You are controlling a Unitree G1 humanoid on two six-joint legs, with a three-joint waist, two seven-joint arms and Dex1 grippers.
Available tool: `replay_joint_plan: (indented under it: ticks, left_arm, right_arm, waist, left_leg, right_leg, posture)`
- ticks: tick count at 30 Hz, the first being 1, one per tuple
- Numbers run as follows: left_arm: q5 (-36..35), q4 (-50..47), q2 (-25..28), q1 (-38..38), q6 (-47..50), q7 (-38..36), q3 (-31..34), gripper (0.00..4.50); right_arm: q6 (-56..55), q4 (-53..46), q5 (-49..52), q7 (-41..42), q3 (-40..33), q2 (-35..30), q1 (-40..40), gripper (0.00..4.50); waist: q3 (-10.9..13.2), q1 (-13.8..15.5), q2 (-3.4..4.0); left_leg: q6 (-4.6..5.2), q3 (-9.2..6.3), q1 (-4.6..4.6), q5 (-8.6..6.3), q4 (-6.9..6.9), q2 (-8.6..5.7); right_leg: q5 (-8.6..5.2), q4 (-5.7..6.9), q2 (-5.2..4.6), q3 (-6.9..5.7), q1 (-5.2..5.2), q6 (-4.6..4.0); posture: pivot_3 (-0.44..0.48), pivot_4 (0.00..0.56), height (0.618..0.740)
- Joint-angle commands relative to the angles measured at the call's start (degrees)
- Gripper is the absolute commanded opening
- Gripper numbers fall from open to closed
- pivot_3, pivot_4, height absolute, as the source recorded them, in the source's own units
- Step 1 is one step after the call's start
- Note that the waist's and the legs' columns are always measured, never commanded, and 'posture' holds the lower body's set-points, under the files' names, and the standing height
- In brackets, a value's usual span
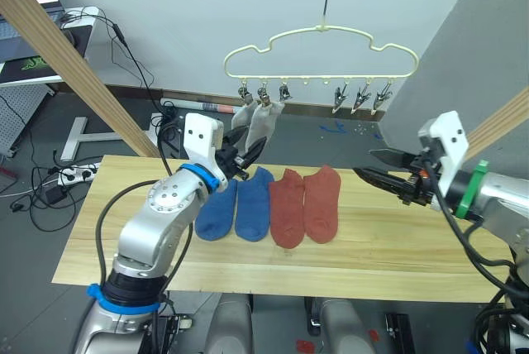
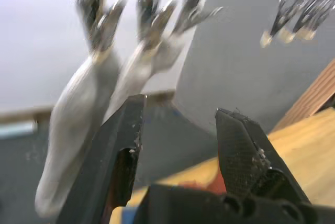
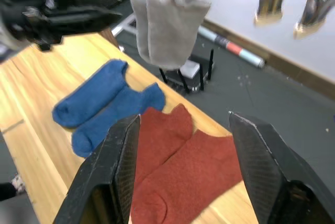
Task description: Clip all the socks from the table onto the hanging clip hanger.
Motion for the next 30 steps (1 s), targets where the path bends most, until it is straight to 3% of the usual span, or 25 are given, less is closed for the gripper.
replay_joint_plan:
  ticks: [1,8,17,30]
  left_arm:
    - [5.43,1.43,-2.17,-0.93,-7.58,-0.05,-2.05,2.38]
    - [13.0,12.58,-8.8,-4.23,-16.07,0.9,-5.76,2.38]
    - [16.85,28.4,-12.81,-12.21,-24.45,3.95,-2.0,2.38]
    - [18.27,29.77,-14.03,-13.68,-25.81,5.26,0.4,2.38]
  right_arm:
    - [-0.38,-3.81,4.81,-1.55,-5.8,-0.5,1.22,2.75]
    - [-0.13,-4.85,9.49,-6.06,-5.61,-2.19,1.88,2.75]
    - [-0.73,-5.82,14.8,-11.72,-6.9,-4.21,4.24,2.75]
    - [-4.56,-4.59,19.53,-17.22,-5.29,-6.84,6.24,2.75]
  waist:
    - [-0.04,0.08,0.01]
    - [-0.13,-0.12,0.03]
    - [-0.22,-1.54,0.0]
    - [-0.57,-2.73,0.05]
  left_leg:
    - [0.0,0.0,0.0,0.0,0.0,0.0]
    - [0.02,0.0,0.0,0.01,0.09,-0.04]
    - [0.06,-0.01,-0.01,0.03,0.11,-0.04]
    - [0.09,-0.01,0.0,0.06,0.17,-0.04]
  right_leg:
    - [0.0,0.0,0.0,0.0,0.0,0.0]
    - [0.02,0.01,0.0,-0.01,0.05,0.01]
    - [0.05,0.05,0.01,-0.02,0.06,0.02]
    - [0.09,0.13,0.01,-0.01,0.08,0.06]
  posture:
    - [0.05,0.243,0.74]
    - [-0.011,0.236,0.74]
    - [-0.052,0.238,0.74]
    - [-0.046,0.237,0.74]
